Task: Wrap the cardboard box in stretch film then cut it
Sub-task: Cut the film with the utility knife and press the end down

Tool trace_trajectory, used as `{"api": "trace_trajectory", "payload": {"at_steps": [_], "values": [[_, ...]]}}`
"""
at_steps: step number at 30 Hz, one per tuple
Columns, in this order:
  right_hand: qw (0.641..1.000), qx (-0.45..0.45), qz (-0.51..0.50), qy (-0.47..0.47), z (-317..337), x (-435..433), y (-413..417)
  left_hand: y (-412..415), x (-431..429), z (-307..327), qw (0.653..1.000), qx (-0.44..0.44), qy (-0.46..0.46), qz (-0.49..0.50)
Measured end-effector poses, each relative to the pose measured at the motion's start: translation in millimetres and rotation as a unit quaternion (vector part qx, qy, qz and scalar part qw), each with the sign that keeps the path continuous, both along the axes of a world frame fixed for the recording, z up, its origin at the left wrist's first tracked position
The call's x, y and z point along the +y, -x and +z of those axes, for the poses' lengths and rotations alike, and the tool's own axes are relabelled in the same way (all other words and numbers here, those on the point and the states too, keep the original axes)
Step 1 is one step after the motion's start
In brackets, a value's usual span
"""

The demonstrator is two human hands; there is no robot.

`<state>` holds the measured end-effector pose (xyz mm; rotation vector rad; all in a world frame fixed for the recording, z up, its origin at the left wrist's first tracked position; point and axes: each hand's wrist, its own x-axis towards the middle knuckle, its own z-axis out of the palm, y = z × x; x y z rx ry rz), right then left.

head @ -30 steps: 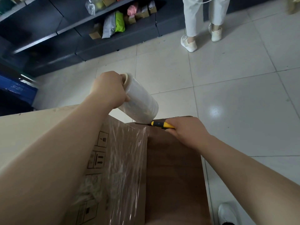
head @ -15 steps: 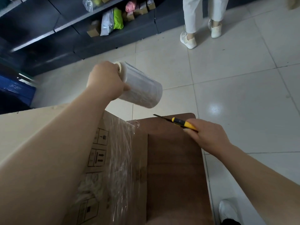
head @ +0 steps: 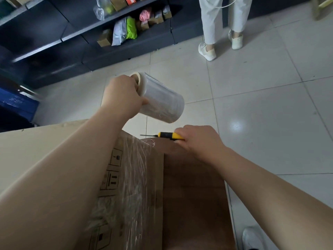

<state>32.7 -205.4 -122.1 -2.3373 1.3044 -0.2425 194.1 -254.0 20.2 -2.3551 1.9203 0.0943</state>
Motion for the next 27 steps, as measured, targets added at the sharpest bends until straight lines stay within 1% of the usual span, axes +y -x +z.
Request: {"api": "trace_trajectory", "payload": {"at_steps": [2,5,7,9,11,15,17,22,24,25,27], "values": [[0.998,0.000,-0.048,-0.036,-12,4,4,1,2,3,0.999,0.030,0.025,0.003],[0.989,-0.036,-0.113,-0.088,-25,15,16,4,5,10,0.995,0.087,0.052,0.017],[0.979,-0.060,-0.144,-0.132,-31,20,25,5,7,16,0.987,0.141,0.062,0.035],[0.965,-0.088,-0.168,-0.183,-34,20,35,6,8,25,0.976,0.201,0.056,0.062],[0.947,-0.123,-0.195,-0.225,-32,19,46,11,11,35,0.970,0.227,0.036,0.073],[0.912,-0.142,-0.259,-0.285,-21,17,64,26,19,47,0.983,0.181,0.026,0.032],[0.902,-0.141,-0.269,-0.306,-14,15,75,34,23,51,0.987,0.156,0.017,0.031],[0.869,-0.175,-0.256,-0.386,-1,-8,99,55,31,52,0.993,0.104,0.003,0.057],[0.860,-0.182,-0.244,-0.410,2,-19,109,68,37,49,0.995,0.069,0.003,0.066],[0.857,-0.187,-0.237,-0.419,4,-23,114,75,40,47,0.996,0.050,-0.001,0.070],[0.866,-0.174,-0.208,-0.421,6,-31,125,88,49,42,0.996,0.025,-0.012,0.081]]}}
